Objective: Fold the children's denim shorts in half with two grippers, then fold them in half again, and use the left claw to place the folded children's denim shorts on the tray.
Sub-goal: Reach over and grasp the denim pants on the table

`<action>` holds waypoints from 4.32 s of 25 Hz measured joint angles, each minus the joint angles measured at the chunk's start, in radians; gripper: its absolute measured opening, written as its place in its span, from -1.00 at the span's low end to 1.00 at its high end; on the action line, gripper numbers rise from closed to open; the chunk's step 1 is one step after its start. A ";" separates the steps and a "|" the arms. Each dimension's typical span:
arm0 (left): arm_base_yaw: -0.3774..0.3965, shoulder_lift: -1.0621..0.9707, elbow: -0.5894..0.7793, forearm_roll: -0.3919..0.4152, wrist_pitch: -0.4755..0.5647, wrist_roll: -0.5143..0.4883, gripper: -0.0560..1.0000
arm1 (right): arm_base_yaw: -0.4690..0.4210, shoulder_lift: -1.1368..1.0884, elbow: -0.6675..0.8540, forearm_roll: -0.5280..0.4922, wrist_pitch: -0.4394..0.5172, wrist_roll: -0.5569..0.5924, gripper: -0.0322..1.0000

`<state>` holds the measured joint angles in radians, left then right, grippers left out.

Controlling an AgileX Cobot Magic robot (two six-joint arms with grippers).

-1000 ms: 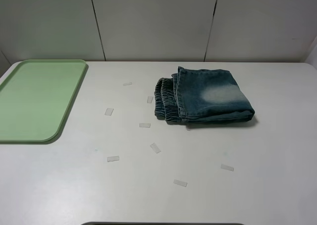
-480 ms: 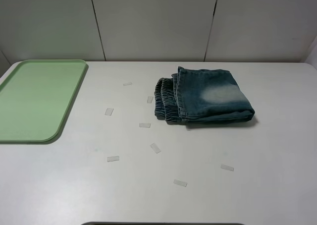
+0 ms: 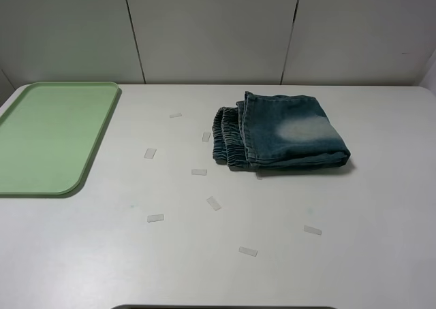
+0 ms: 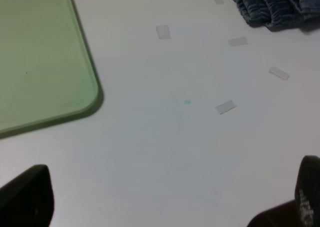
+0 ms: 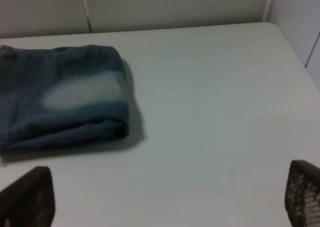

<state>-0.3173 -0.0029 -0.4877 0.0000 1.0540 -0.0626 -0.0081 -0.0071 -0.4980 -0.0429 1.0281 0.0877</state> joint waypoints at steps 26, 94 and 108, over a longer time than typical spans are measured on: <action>0.000 0.000 0.000 0.000 0.000 0.000 0.92 | 0.000 0.000 0.001 0.000 0.000 -0.066 0.41; -0.259 1.914 -0.709 -0.417 -0.774 0.173 0.89 | 0.000 0.000 0.001 0.000 -0.002 -0.065 0.41; -0.303 2.167 -0.889 -0.512 -0.840 0.146 0.89 | 0.000 0.000 0.001 0.001 -0.002 -0.065 0.41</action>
<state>-0.6208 2.1641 -1.3765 -0.5123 0.2140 0.0829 -0.0081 -0.0071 -0.4971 -0.0417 1.0260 0.0226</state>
